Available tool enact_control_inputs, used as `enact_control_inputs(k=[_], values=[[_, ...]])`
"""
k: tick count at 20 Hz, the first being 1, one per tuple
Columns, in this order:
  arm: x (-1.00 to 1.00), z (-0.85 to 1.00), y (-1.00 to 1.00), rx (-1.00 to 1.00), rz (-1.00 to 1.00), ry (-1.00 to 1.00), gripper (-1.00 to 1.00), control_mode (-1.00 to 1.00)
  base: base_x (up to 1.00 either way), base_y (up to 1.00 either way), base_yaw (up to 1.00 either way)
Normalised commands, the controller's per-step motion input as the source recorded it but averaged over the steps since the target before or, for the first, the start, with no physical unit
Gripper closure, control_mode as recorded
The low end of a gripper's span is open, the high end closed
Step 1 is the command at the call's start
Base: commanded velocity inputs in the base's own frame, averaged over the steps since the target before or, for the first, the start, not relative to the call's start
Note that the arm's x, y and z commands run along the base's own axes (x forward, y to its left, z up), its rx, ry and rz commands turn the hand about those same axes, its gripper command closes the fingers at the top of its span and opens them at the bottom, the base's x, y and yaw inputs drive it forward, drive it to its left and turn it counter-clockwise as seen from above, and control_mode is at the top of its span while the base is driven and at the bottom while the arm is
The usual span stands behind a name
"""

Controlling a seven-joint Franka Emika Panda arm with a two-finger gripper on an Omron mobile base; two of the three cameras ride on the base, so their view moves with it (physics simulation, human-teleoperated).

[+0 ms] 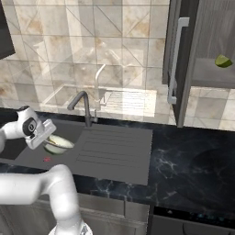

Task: Pick the carrot from the cabinet and place it in the bowl. Then pick the bowl and place it in the sink. Then turn on the sink facuet.

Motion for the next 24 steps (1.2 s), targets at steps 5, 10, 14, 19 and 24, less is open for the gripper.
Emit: enact_control_inputs(k=[5,10,14,19,24], values=[[0.08,-0.39,0.32,0.01,-0.27,-0.01,1.00,-1.00,0.00,0.00,0.00],[0.10,-0.47,0.35,0.00,-0.23,0.00,1.00,-1.00,0.00,0.00,0.00],[0.03,-0.51,0.36,0.00,-0.18,0.00,1.00,-1.00,0.00,0.00,0.00],[-0.03,-0.41,0.35,0.00,-0.12,0.00,-1.00,-1.00,0.00,0.00,0.00],[-0.22,-0.07,0.08,0.04,-0.11,-0.01,-1.00,-1.00,0.00,0.00,0.00]])
